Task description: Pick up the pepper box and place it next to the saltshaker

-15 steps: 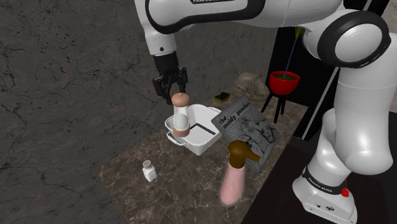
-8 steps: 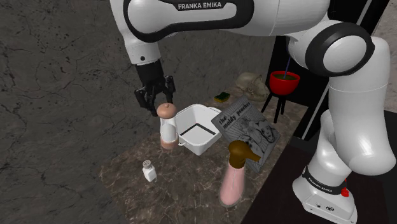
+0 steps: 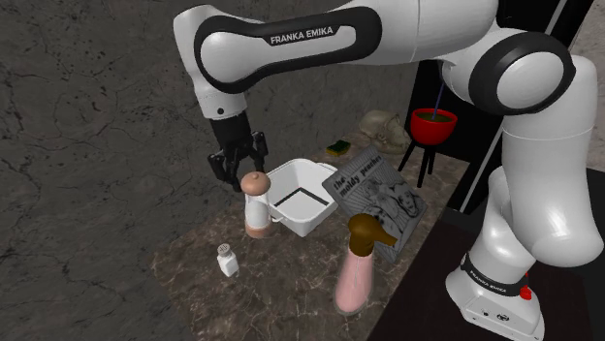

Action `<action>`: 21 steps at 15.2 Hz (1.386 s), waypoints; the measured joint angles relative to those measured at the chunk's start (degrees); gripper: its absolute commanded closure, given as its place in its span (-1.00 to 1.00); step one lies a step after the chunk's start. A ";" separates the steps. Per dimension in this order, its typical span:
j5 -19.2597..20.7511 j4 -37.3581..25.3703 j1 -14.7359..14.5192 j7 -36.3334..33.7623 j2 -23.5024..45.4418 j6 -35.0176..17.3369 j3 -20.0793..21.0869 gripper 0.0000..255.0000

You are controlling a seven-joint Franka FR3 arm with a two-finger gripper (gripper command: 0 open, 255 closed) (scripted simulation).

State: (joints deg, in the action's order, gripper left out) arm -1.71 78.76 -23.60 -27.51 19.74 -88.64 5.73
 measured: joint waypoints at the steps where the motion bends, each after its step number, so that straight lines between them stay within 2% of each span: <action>1: 0.01 1.03 0.01 0.03 -0.05 -0.93 -0.01 1.00; 18: 0.07 13.25 0.17 0.67 0.72 -13.79 -0.17 1.00; 21: 0.09 13.31 0.09 0.58 1.08 -14.23 -0.15 1.00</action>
State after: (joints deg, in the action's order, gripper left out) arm -1.62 92.07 -23.51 -26.92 20.83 -102.87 5.59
